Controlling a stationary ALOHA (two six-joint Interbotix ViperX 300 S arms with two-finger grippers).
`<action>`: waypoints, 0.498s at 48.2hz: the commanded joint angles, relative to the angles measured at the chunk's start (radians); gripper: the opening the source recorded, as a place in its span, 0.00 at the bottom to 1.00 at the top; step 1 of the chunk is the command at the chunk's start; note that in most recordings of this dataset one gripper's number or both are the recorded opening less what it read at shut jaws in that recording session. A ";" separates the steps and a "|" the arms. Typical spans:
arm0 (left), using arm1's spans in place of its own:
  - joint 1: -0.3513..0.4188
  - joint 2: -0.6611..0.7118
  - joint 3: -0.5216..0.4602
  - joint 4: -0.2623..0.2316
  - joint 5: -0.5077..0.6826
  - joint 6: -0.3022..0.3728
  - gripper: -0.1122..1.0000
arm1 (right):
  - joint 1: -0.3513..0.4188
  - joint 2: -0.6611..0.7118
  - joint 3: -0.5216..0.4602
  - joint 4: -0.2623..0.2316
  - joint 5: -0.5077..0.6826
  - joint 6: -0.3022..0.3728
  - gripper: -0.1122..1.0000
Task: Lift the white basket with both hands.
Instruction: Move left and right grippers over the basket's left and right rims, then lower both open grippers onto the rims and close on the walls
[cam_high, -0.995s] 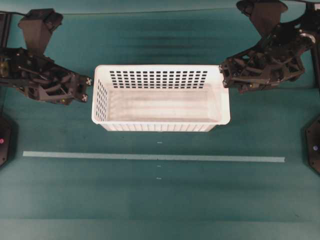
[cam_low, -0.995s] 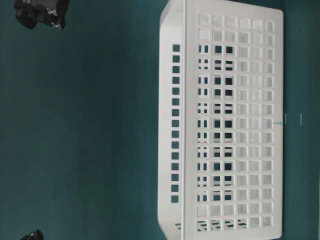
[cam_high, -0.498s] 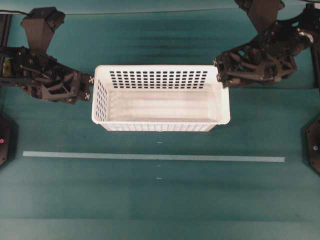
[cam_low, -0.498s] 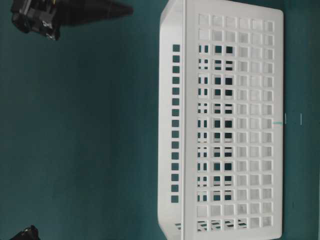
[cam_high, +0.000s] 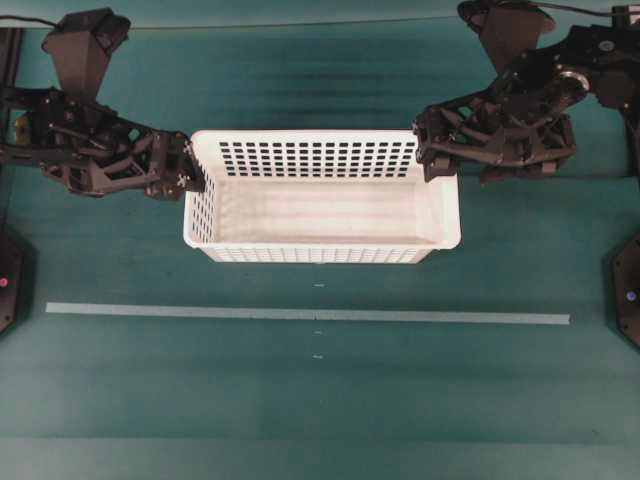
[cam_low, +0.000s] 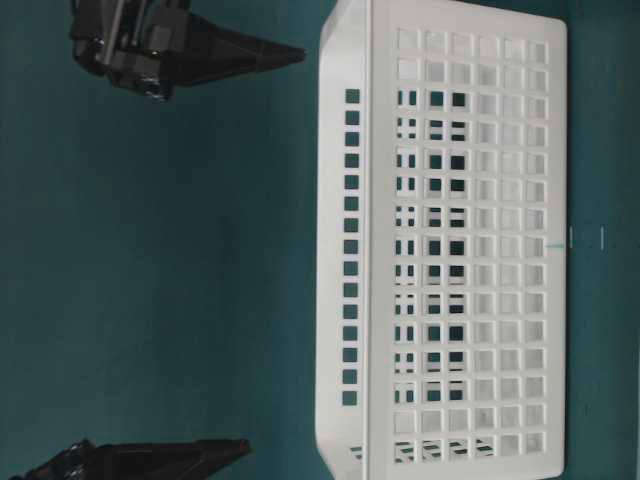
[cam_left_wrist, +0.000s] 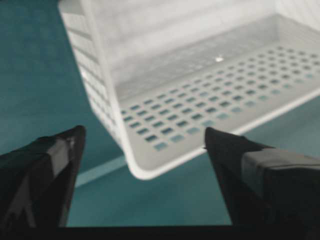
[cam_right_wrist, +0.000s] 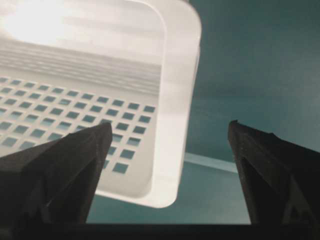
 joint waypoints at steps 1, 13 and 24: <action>0.017 0.009 -0.011 0.003 -0.006 -0.003 0.96 | 0.002 0.014 0.000 -0.005 -0.012 0.003 0.96; 0.029 0.106 0.009 0.003 -0.018 -0.009 0.96 | 0.015 0.069 0.032 -0.005 -0.095 0.023 0.96; 0.029 0.218 0.021 0.003 -0.101 -0.018 0.96 | 0.023 0.120 0.081 -0.005 -0.198 0.052 0.96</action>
